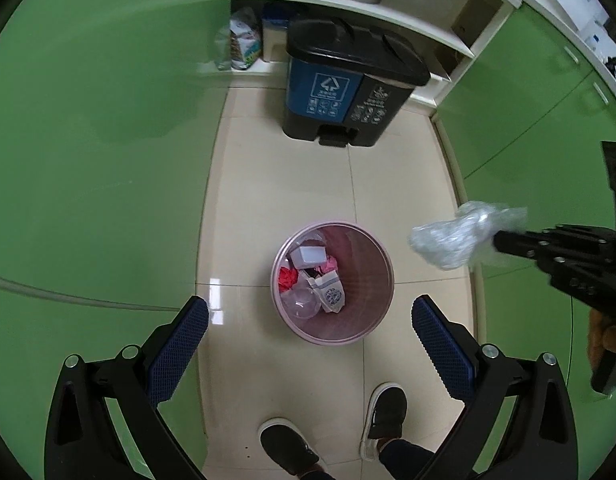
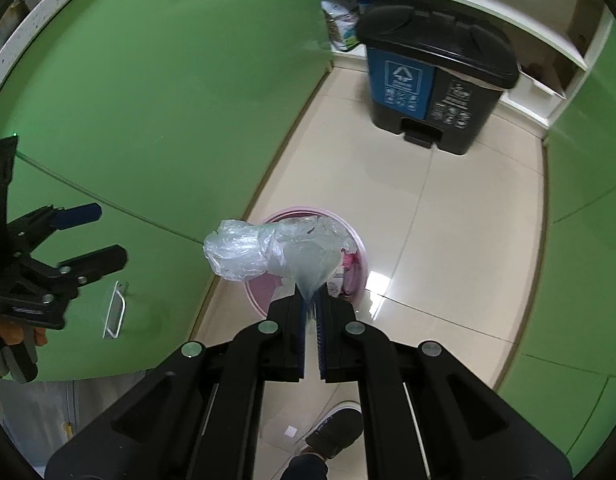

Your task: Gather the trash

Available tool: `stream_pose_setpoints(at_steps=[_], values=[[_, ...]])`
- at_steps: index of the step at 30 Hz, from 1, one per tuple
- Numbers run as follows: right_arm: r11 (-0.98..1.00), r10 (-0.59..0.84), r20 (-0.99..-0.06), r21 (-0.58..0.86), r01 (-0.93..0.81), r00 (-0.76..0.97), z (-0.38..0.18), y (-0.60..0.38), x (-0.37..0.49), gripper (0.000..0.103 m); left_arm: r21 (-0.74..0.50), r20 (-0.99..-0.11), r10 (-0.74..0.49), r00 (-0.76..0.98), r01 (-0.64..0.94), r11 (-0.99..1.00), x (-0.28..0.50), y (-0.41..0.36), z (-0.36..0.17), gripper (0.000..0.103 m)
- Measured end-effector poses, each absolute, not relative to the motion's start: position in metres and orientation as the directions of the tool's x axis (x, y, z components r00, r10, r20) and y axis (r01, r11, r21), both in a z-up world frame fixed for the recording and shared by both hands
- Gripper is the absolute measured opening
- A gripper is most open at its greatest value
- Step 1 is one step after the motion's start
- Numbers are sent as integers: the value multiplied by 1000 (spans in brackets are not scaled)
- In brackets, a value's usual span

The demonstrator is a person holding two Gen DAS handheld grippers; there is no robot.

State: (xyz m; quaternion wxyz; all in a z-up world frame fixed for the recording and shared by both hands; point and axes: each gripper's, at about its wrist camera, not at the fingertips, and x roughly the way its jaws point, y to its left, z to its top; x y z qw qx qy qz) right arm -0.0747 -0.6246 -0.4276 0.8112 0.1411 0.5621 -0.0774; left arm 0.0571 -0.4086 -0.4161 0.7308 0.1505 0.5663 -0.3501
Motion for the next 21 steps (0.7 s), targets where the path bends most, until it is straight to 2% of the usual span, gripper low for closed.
stream_pose_setpoints(at_steps=[4, 5, 6, 7, 8, 11, 21], values=[[955, 47, -936, 144, 258, 349, -437, -618, -61, 8, -168, -932, -338, 129, 674, 719, 62, -403, -416, 98], [956, 47, -938, 142, 255, 345, -440, -618, -60, 20, -167, -932, -337, 131, 671, 723, 63, -403, -417, 98], [956, 44, -938, 139, 258, 343, -442, -617, -59, 37, -166, -932, -336, 132, 669, 724, 65, -401, -418, 98], [955, 35, -936, 134, 264, 349, -442, -618, -59, 78, -164, -933, -334, 134, 667, 727, 67, -400, -419, 98], [954, 32, -932, 135, 266, 360, -442, -618, -60, 92, -165, -934, -332, 132, 665, 729, 68, -399, -421, 98], [951, 19, -941, 121, 284, 338, -446, -621, -60, 98, -161, -938, -323, 129, 664, 731, 69, -400, -426, 97], [942, -18, -945, 93, 321, 326, -432, -623, -74, 99, -163, -939, -323, 115, 679, 715, 60, -404, -421, 98]])
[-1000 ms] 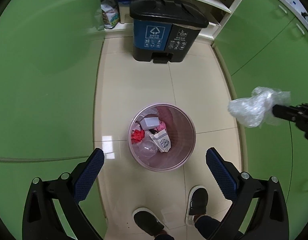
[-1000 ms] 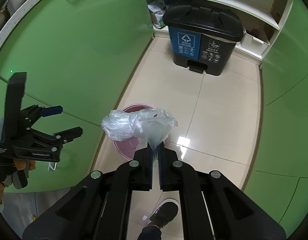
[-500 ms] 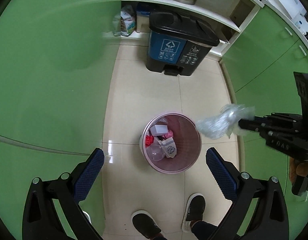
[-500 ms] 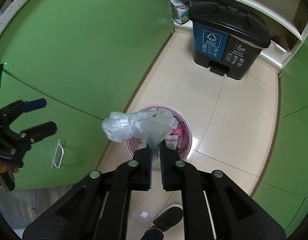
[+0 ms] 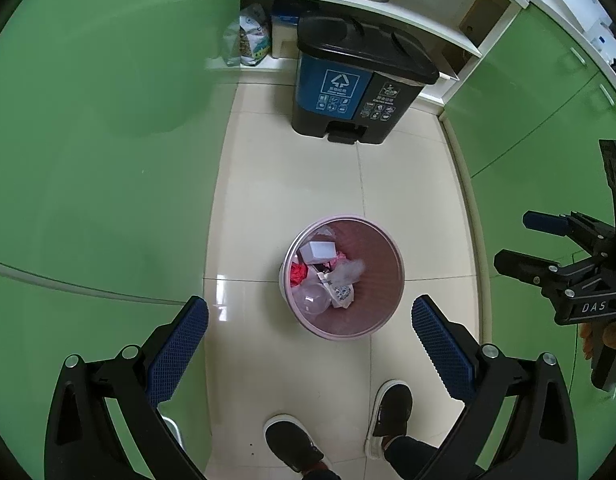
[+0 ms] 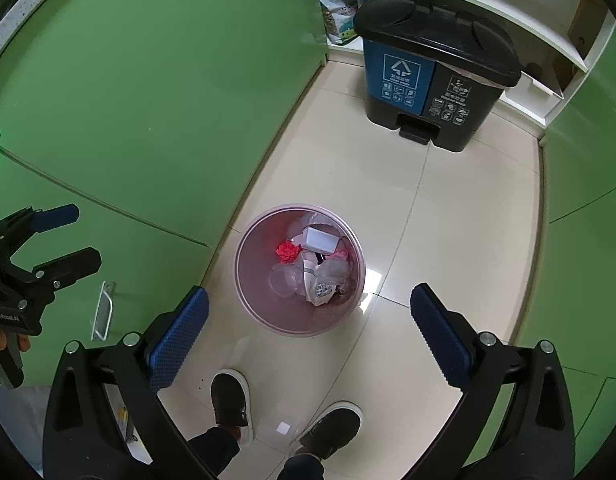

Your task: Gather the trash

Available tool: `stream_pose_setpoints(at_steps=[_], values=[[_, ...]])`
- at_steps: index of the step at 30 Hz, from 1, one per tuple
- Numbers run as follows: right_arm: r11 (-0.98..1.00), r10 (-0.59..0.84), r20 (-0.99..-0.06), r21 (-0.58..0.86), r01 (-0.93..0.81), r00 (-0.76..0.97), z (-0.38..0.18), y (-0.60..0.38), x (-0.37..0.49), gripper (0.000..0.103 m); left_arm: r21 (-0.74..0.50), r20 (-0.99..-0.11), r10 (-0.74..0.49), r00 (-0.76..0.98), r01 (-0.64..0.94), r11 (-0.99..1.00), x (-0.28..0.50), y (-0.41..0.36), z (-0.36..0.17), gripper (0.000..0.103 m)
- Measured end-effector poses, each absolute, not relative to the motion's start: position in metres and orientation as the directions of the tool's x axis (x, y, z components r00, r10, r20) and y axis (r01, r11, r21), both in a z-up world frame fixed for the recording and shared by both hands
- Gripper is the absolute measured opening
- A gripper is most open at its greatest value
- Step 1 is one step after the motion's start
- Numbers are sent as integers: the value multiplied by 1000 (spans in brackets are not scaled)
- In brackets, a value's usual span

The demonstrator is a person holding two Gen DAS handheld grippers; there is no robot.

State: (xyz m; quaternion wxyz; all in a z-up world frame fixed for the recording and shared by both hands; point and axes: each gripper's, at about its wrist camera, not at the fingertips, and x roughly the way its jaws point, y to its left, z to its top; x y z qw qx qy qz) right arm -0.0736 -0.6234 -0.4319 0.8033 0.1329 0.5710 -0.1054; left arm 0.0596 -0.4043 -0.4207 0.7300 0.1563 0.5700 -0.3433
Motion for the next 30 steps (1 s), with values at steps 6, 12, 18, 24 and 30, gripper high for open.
stream_pose_setpoints(at_steps=[6, 12, 18, 24, 30], values=[[940, -27, -942, 90, 330, 336, -395, -613, -88, 99, -165, -936, -333, 118, 687, 707, 44, -398, -387, 98], [941, -36, -934, 87, 326, 355, -330, -597, -106, 99, -166, -932, -337, 132, 672, 722, 26, -378, -323, 98], [955, -36, -919, 84, 283, 393, -239, -572, -125, 99, -160, -924, -338, 177, 625, 764, 6, -343, -247, 98], [977, -12, -902, 81, 198, 432, -166, -536, -126, 100, -149, -906, -335, 257, 547, 824, -7, -291, -169, 98], [992, 47, -871, 97, 78, 489, -100, -474, -112, 100, -121, -888, -308, 341, 474, 872, -12, -233, -108, 98]])
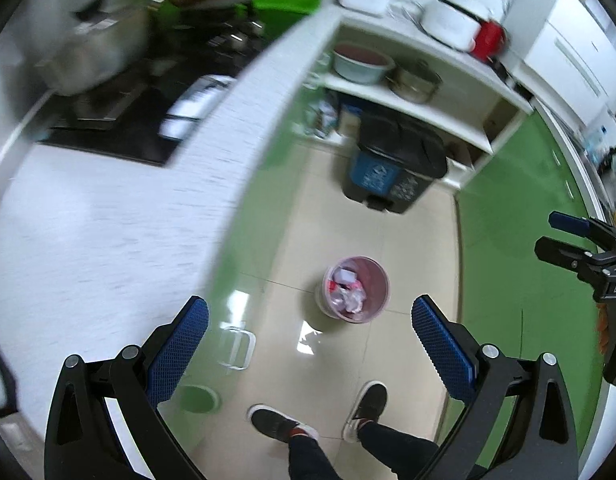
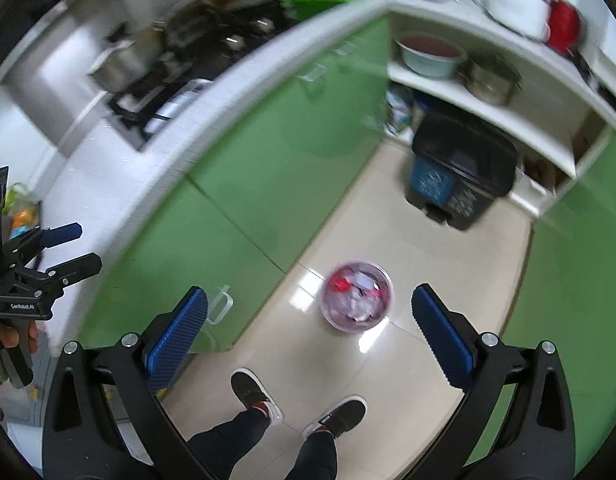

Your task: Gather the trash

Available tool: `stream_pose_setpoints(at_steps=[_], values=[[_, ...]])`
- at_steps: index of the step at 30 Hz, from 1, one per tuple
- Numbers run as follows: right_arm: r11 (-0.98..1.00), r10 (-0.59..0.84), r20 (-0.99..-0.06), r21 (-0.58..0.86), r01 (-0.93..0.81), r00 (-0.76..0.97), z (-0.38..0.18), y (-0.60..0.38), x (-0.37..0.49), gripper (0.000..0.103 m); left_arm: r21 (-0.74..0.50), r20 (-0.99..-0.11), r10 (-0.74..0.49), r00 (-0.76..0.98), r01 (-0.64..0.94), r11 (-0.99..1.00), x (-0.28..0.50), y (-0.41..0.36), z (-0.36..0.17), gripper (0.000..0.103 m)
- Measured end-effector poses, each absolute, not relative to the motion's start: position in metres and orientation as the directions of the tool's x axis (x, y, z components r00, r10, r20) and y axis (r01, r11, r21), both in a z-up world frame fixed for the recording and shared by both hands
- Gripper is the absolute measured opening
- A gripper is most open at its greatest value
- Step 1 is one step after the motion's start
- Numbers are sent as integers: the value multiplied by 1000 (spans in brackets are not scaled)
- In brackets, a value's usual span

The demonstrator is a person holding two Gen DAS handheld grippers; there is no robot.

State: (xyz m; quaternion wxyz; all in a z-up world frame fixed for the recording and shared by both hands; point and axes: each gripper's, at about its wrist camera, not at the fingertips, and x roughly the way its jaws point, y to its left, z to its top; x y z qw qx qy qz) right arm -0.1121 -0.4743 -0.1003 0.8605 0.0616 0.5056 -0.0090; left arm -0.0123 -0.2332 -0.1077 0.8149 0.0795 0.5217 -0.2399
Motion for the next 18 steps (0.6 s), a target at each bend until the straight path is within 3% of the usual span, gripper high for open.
stream_pose_setpoints(at_steps=[18], values=[[955, 238, -801, 91, -281, 549, -15, -268, -28, 100, -56, -838, -157, 522, 204, 977, -20, -39, -14, 98]])
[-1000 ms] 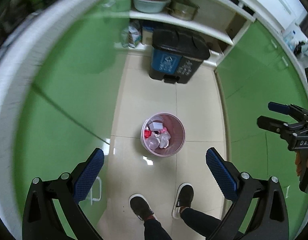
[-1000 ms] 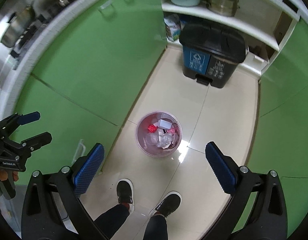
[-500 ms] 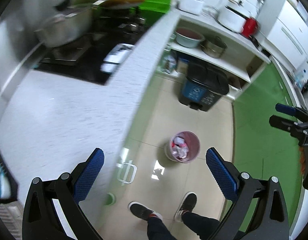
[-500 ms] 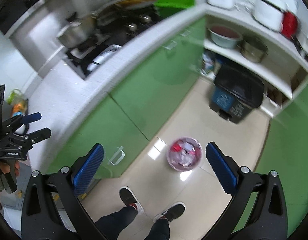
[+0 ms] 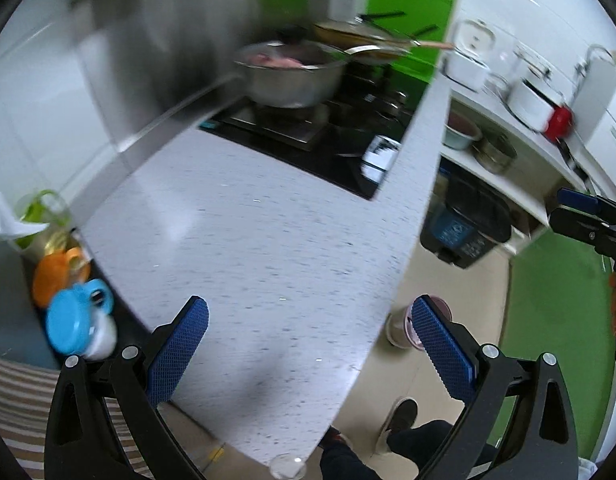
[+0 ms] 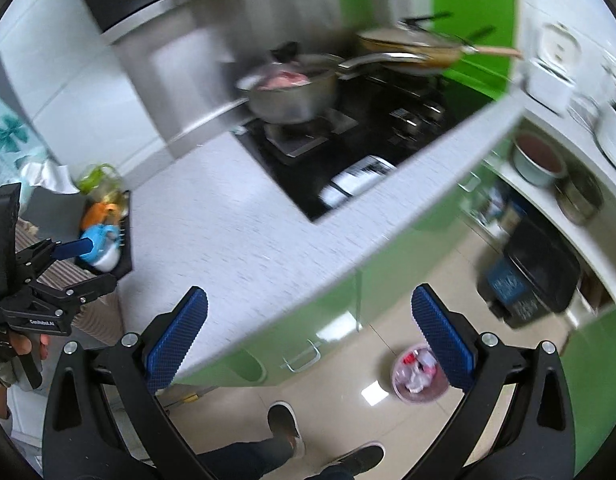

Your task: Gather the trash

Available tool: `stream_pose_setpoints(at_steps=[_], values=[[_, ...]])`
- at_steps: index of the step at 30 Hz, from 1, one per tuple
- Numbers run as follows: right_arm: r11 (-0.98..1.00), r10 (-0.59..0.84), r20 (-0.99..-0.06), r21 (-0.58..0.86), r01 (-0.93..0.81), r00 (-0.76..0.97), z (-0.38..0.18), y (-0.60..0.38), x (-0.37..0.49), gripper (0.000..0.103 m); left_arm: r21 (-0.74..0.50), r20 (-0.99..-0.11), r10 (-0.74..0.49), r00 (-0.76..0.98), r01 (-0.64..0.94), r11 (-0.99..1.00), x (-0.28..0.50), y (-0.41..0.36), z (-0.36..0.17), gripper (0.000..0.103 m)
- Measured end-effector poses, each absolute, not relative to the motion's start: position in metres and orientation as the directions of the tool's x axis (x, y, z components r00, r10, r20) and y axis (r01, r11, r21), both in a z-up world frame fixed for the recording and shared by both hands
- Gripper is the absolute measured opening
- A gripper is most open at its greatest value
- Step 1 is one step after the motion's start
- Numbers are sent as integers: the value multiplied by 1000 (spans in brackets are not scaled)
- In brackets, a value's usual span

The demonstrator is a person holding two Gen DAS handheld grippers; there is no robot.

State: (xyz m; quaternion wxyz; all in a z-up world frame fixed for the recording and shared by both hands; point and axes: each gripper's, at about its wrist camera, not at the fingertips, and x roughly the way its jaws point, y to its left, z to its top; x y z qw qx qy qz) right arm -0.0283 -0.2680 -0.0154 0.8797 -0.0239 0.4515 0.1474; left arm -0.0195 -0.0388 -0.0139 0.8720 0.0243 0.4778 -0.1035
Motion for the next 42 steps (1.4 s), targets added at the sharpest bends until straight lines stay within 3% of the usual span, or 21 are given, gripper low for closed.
stream_pose_setpoints(at_steps=[21, 34, 42], values=[[702, 467, -803, 80, -708, 372, -2, -177, 52, 100, -55, -803, 90, 590, -224, 973, -24, -9, 10, 98], [670, 491, -798, 88, -737, 350, 0, -169, 62, 100, -50, -789, 109, 605, -239, 970, -23, -10, 19, 98], [689, 476, -803, 87, -720, 359, -2, -168, 61, 100, -98, -811, 52, 583, -222, 970, -21, -3, 15, 98]])
